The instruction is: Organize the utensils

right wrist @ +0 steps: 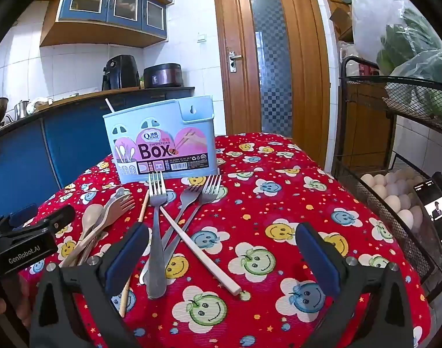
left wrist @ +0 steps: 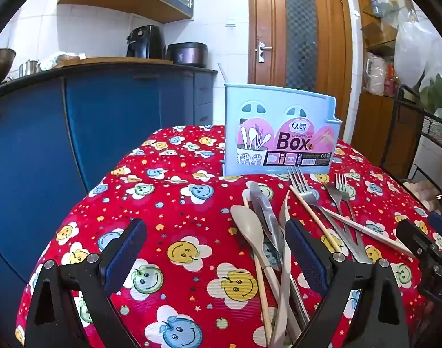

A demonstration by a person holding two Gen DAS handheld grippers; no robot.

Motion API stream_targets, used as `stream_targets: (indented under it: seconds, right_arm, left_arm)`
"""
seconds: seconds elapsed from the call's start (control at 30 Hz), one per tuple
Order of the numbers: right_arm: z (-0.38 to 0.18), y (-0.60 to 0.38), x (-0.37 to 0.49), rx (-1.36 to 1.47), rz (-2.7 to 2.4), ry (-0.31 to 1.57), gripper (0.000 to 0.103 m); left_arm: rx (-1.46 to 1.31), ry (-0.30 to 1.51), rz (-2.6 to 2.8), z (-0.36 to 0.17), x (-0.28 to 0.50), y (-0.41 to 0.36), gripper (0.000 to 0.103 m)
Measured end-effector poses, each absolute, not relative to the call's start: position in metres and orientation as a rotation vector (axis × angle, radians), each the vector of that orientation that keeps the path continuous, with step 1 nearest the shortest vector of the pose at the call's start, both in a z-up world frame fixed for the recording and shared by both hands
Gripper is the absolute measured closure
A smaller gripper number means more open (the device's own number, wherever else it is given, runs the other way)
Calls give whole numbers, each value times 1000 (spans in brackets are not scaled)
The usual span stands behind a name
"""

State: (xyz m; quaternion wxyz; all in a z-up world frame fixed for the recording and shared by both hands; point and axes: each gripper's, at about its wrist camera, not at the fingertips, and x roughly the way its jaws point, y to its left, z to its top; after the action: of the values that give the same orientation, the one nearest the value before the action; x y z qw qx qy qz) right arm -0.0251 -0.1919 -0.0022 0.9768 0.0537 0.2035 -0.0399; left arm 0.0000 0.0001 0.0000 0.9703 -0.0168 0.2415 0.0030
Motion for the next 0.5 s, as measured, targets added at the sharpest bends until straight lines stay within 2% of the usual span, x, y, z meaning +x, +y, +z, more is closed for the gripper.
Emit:
stream_targets:
  seconds: [0.5]
  right_arm:
    - [-3,-193,-25,114,-81,413,0]
  left_arm:
    - [-30,488,7,0,0,0,7]
